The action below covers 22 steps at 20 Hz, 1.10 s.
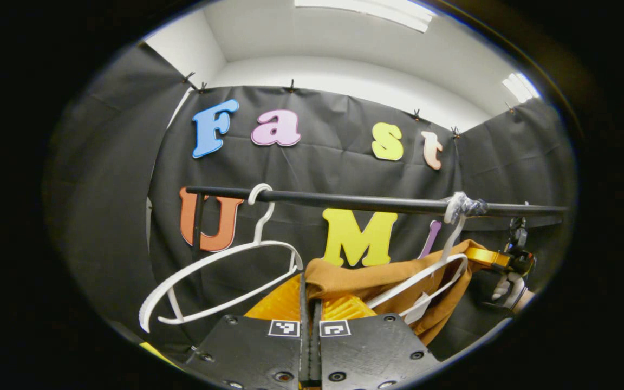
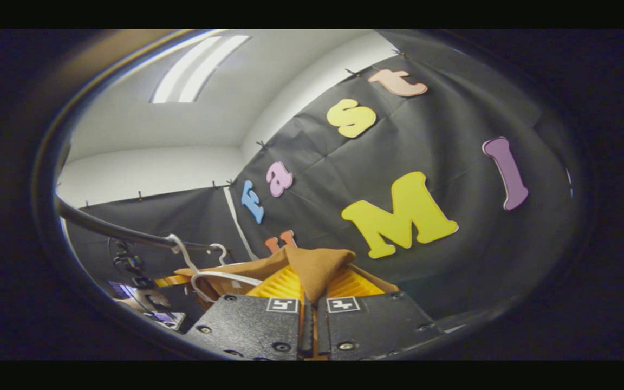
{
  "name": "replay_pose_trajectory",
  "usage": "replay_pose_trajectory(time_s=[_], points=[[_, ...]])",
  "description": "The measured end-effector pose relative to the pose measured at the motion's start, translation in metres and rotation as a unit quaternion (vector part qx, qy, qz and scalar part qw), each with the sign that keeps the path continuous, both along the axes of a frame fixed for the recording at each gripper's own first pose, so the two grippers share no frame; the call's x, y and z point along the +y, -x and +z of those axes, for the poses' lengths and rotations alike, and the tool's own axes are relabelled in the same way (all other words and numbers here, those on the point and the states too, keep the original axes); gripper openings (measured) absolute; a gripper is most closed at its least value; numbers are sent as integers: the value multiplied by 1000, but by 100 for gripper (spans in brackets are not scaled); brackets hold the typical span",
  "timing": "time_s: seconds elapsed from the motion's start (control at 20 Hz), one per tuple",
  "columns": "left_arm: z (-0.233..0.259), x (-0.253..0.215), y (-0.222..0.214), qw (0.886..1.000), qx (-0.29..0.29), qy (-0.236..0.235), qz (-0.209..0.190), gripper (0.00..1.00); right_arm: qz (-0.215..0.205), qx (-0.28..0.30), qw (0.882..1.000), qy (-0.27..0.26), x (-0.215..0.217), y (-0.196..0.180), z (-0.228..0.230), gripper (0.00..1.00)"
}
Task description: Grasp the clothes on the hanger with both hands and then place them into the laundry hamper below.
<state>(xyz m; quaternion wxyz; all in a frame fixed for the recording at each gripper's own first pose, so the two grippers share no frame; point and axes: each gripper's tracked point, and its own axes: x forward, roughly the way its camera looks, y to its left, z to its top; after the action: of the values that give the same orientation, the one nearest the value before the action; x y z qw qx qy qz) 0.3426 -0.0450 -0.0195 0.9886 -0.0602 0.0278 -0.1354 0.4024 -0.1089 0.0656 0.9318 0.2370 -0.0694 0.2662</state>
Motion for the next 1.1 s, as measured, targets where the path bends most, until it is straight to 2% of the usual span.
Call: replay_pose_trajectory(time_s=[0.2,0.25,0.3,0.4,0.5,0.6,0.65,0.7,0.8,0.9,1.0,1.1], points=[[-1,7,-11,1000,2,8,1,3,6,-7,1000,3,7,-10,2,6],[-2,7,-12,1000,4,12,-1,0,18,-3,1000,-4,8,-12,1,6],[-3,9,-13,1000,4,19,-4,3,42,5,999,-15,12,-11,-1,7],[-5,7,-13,999,9,42,-18,0,92,28,994,-50,14,-12,-7,6],[-12,2,-14,997,18,57,-40,0,113,46,989,-85,7,-15,-12,6],[-20,3,-16,998,23,41,-41,3,109,72,988,-80,6,-28,-29,6],[-24,4,-14,998,27,35,-39,0,107,86,987,-80,8,-31,-34,6],[-26,5,-11,998,26,40,-36,4,110,90,986,-85,8,-31,-34,6],[-31,6,-12,997,32,56,-31,0,133,96,981,-108,12,-32,-28,7],[-32,8,-16,997,39,64,-32,0,131,109,981,-98,14,-39,-37,6],[-32,11,-17,997,40,53,-29,0,127,116,981,-87,17,-45,-41,6],[-30,12,-21,997,36,57,-27,4,141,120,978,-97,21,-49,-41,6]])
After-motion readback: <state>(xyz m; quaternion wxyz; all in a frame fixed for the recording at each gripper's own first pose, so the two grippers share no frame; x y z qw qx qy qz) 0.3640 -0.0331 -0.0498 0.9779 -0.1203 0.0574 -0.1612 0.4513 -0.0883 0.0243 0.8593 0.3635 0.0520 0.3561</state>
